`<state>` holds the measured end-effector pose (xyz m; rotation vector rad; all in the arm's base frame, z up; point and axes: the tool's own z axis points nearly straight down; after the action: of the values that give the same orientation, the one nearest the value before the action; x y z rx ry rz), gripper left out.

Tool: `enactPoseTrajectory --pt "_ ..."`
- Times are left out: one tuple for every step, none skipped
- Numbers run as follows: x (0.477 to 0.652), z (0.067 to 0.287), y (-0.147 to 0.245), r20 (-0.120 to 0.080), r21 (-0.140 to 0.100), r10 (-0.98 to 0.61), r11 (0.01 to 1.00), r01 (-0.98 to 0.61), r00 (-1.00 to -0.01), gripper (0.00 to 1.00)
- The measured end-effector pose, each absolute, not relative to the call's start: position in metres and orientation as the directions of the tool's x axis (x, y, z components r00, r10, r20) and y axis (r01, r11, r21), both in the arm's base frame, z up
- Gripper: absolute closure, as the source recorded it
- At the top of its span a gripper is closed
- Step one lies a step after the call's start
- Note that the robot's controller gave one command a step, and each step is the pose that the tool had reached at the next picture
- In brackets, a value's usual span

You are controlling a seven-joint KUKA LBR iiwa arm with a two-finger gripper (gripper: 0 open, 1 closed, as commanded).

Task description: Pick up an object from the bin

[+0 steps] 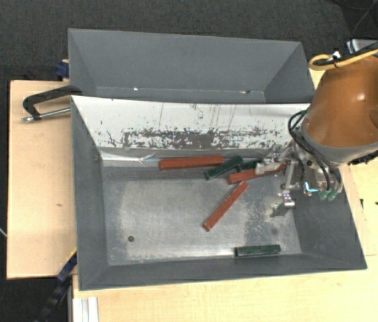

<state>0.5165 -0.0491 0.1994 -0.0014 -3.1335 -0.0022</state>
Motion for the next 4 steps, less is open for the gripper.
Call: enactPoseTrajectory --pt "0.518 0.203 -0.049 0.001 0.001 0.000 1.000 0.000 -1.000 0.00" --pt "0.524 0.162 -0.030 -0.009 -0.001 -0.016 1.000 -0.016 -1.000 0.00" --pt "0.547 0.095 -0.040 -0.005 0.002 -0.006 1.000 -0.006 -1.000 0.00" --pt "0.573 0.083 -0.036 -0.032 -0.007 -0.146 0.989 -0.146 -0.989 1.00"
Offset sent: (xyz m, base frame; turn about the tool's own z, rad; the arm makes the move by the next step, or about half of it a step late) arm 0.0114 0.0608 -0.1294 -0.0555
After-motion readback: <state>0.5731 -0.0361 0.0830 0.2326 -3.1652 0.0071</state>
